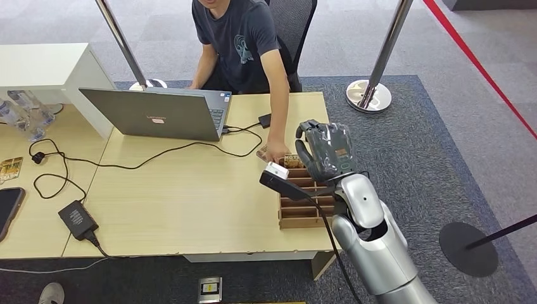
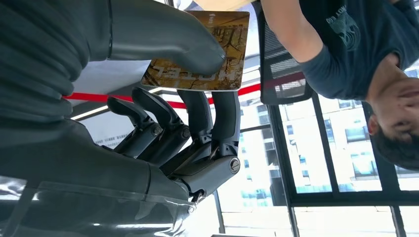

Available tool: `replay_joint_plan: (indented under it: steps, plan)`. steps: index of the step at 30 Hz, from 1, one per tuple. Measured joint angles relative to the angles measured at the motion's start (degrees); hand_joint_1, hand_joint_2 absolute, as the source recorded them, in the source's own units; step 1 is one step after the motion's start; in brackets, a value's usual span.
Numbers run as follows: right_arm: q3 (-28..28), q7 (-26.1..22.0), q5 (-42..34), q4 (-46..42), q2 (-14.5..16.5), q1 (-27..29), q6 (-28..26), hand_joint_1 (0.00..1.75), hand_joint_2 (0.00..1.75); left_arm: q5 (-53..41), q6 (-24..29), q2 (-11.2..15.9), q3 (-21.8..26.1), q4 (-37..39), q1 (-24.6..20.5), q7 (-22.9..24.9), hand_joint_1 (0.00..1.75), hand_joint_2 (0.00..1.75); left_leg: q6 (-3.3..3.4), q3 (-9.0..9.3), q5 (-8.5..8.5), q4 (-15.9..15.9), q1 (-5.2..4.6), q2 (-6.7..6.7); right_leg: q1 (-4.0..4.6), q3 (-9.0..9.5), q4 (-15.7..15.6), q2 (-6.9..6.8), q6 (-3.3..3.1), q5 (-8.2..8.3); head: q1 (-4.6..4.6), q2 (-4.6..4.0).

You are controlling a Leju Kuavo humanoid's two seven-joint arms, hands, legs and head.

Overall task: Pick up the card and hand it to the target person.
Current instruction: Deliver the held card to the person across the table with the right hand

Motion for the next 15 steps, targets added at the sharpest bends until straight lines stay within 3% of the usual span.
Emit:
replay_joint_plan:
  steps: [15]
  plan:
    - [0.66, -1.08, -0.3, 5.44, 3.5, -5.42, -5.76, 1.75, 1.75, -1.26, 0.0, -0.09, -0.02, 0.0, -0.08, -0.02, 0.0, 0.0, 0.0, -0.02, 0.0, 0.0, 0.0, 0.0, 0.0, -0.01, 0.0, 0.0, 0.0, 0.0, 0.0, 0.0]
